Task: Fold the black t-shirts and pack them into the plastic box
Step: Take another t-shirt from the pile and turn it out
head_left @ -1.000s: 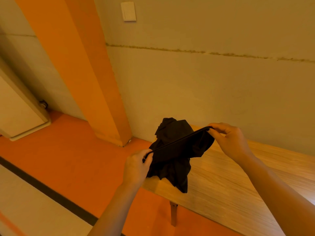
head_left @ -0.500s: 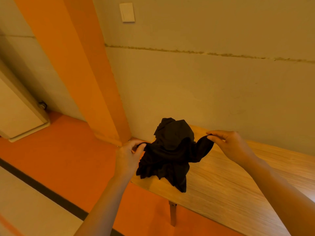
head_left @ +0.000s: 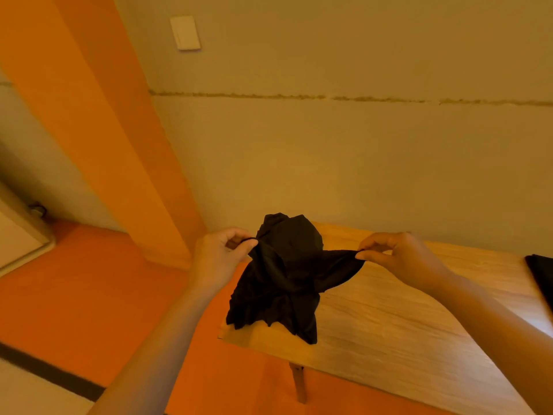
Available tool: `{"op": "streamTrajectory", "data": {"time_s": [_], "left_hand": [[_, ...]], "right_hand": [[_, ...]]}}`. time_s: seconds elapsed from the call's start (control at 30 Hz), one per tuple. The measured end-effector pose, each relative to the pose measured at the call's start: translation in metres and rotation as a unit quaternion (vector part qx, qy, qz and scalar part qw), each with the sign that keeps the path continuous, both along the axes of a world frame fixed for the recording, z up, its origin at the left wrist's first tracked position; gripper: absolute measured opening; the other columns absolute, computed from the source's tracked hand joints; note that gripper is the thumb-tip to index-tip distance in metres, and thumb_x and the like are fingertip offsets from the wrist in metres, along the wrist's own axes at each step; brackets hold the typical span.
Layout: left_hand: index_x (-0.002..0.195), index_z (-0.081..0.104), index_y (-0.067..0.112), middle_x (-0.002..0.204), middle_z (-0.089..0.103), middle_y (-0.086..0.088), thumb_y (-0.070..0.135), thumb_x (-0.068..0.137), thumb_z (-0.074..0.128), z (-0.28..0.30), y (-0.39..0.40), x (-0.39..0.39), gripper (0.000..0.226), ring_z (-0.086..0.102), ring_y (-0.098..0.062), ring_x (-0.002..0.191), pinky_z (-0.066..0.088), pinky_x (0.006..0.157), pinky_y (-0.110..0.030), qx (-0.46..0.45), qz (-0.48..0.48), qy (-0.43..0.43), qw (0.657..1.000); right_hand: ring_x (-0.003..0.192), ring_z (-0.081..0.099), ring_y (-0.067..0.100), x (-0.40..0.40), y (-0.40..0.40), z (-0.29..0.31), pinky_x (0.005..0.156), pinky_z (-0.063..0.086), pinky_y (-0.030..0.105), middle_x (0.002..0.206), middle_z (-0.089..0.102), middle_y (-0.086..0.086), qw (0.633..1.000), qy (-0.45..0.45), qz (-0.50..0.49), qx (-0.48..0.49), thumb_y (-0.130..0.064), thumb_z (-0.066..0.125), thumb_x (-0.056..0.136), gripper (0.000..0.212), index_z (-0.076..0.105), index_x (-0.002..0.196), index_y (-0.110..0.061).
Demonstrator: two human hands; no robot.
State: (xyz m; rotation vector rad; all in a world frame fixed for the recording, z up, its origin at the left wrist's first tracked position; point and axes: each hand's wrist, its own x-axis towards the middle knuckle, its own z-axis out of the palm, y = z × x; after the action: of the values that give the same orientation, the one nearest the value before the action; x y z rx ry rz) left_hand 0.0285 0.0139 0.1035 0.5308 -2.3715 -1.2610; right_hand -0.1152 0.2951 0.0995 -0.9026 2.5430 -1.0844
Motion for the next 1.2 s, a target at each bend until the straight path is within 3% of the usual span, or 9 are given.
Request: {"op": "streamTrajectory", "data": {"time_s": [0.1, 0.3, 0.53, 0.67, 0.8, 0.9, 1.0, 1.2], "left_hand": [[0.089, 0.069, 0.026, 0.088, 0.066, 0.012, 0.013, 0.091, 0.065, 0.002, 0.014, -0.022, 0.014, 0.061, 0.005, 0.076, 0.044, 0.066, -0.006, -0.018, -0.067, -0.036, 0.997], [0.1, 0.072, 0.02, 0.098, 0.068, 0.011, 0.014, 0.091, 0.064, 0.021, 0.055, -0.076, 0.014, 0.063, -0.004, 0.093, 0.049, 0.081, -0.011, -0.06, -0.16, -0.038, 0.984], [0.099, 0.074, 0.014, 0.087, 0.067, 0.01, 0.013, 0.089, 0.067, 0.093, 0.111, -0.156, 0.012, 0.064, -0.004, 0.086, 0.05, 0.082, -0.016, -0.129, -0.212, 0.021, 0.969], [0.094, 0.074, 0.012, 0.079, 0.064, 0.01, 0.012, 0.085, 0.071, 0.141, 0.143, -0.205, 0.01, 0.058, 0.004, 0.073, 0.047, 0.072, -0.009, -0.166, -0.211, 0.06, 0.961], [0.092, 0.074, 0.012, 0.082, 0.067, 0.006, 0.012, 0.084, 0.073, 0.188, 0.169, -0.25, 0.008, 0.064, -0.008, 0.08, 0.051, 0.079, -0.022, -0.18, -0.201, 0.086, 0.959], [0.093, 0.074, 0.012, 0.078, 0.067, 0.007, 0.012, 0.084, 0.072, 0.226, 0.185, -0.282, 0.009, 0.064, -0.006, 0.075, 0.051, 0.073, -0.016, -0.189, -0.193, 0.1, 0.958], [0.093, 0.073, 0.013, 0.075, 0.067, 0.004, 0.011, 0.085, 0.072, 0.261, 0.2, -0.312, 0.008, 0.061, -0.005, 0.066, 0.049, 0.066, -0.015, -0.189, -0.181, 0.112, 0.959], [0.094, 0.073, 0.01, 0.079, 0.068, -0.006, 0.012, 0.085, 0.071, 0.292, 0.224, -0.366, 0.009, 0.059, -0.009, 0.065, 0.051, 0.07, -0.026, -0.194, -0.152, 0.116, 0.962]], "right_hand": [[0.084, 0.061, -0.004, 0.003, 0.002, 0.003, 0.07, 0.039, 0.002, 0.081, 0.068, -0.018, 1.0, 0.0, -0.003, -0.013, -0.021, 0.072, 0.083, 0.01, 0.068, 0.081, -0.03], [0.085, 0.061, 0.002, -0.01, 0.006, 0.024, 0.072, 0.044, 0.008, 0.084, 0.069, -0.008, 0.998, 0.023, 0.024, -0.046, -0.015, 0.07, 0.085, 0.006, 0.072, 0.09, -0.017], [0.08, 0.064, 0.002, -0.065, 0.024, 0.086, 0.073, 0.046, 0.008, 0.08, 0.069, -0.009, 0.989, 0.116, 0.005, -0.094, -0.017, 0.07, 0.086, 0.005, 0.073, 0.09, -0.015], [0.075, 0.064, 0.001, -0.108, 0.042, 0.134, 0.07, 0.044, 0.005, 0.077, 0.069, -0.004, 0.981, 0.171, 0.004, -0.091, -0.021, 0.069, 0.087, 0.002, 0.07, 0.089, -0.021], [0.068, 0.064, -0.003, -0.152, 0.066, 0.178, 0.064, 0.043, 0.004, 0.078, 0.07, -0.003, 0.976, 0.198, -0.01, -0.089, -0.019, 0.069, 0.087, 0.006, 0.071, 0.09, -0.014], [0.068, 0.067, 0.001, -0.184, 0.086, 0.212, 0.066, 0.052, 0.012, 0.079, 0.069, -0.004, 0.974, 0.211, -0.024, -0.083, -0.021, 0.07, 0.087, 0.013, 0.072, 0.095, -0.01], [0.074, 0.07, 0.016, -0.216, 0.106, 0.245, 0.073, 0.057, 0.025, 0.082, 0.07, 0.002, 0.972, 0.214, -0.044, -0.089, -0.021, 0.069, 0.087, 0.011, 0.07, 0.093, -0.011], [0.066, 0.065, 0.012, -0.281, 0.15, 0.282, 0.06, 0.05, 0.015, 0.075, 0.064, -0.004, 0.967, 0.235, -0.083, -0.052, -0.019, 0.069, 0.088, 0.01, 0.069, 0.094, -0.011]]}}
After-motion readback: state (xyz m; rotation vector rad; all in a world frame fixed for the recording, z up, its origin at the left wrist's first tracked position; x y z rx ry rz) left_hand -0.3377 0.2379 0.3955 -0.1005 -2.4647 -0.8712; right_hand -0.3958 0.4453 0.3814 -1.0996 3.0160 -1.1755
